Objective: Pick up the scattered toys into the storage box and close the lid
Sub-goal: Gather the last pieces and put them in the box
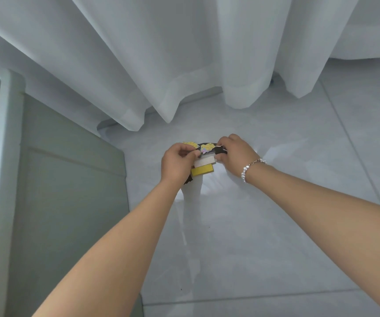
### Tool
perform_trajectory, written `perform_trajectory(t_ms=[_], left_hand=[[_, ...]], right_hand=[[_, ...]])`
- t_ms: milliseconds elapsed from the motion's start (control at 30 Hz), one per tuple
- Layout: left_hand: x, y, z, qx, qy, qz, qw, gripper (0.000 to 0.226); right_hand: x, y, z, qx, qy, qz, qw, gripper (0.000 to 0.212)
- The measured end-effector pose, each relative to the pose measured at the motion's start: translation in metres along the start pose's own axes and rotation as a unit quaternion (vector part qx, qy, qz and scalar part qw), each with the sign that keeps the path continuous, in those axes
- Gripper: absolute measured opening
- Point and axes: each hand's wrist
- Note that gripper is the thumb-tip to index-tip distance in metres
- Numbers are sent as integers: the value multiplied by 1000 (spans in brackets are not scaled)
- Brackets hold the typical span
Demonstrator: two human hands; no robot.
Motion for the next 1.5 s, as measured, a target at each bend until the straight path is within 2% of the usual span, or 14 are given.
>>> perform_trajectory(t_ms=[67, 133, 167, 233, 300, 367, 467, 567, 767, 833, 933, 1133, 1333, 1500], left_hand=[[3, 2, -5, 50, -28, -95, 994, 7], [6, 4, -11, 100, -86, -215, 968, 10], [7, 7, -13, 124, -110, -272, 948, 12], [7, 10, -15, 169, -125, -331, 920, 14], [6, 12, -15, 160, -111, -272, 942, 14], [6, 8, -15, 79, -83, -78, 990, 10], [6, -2, -15, -46, -80, 141, 986, 25], [2, -13, -16, -86, -82, 194, 974, 43], [-2, -14, -12, -133, -66, 242, 959, 36], [0, -13, -16, -113, -47, 218, 968, 33], [4, -8, -32, -97, 16, 157, 983, 29], [35, 28, -100, -22, 142, -7, 990, 31], [126, 74, -206, -18, 234, -108, 966, 31], [213, 50, -262, 34, 314, -148, 937, 42]], right_hand=[[4, 0, -3, -31, 30, 57, 997, 29], [6, 1, -8, -79, 46, 171, 981, 18], [8, 1, -11, -114, 38, 276, 954, 13], [12, 1, -17, -171, 17, 491, 854, 21], [17, -1, -22, -190, 3, 619, 762, 22], [20, -2, -24, -194, -9, 649, 736, 23], [22, -5, -23, -196, -10, 638, 745, 22], [22, -8, -22, -195, -9, 626, 755, 20], [16, -3, -25, -165, -10, 545, 822, 10], [14, -2, -28, -146, -6, 524, 839, 6], [15, -7, -35, -120, -3, 503, 856, 15], [43, -56, -60, -113, -57, 498, 858, 18], [69, -178, -109, -22, -204, 489, 848, 28], [47, -289, -142, 35, -289, 507, 811, 26]])
Point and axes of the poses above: each hand's wrist, its own z-axis towards the middle knuckle, its own x-axis out of the back of the hand, y = z × x, and after that the axes turned 5 degrees about x, right-handed
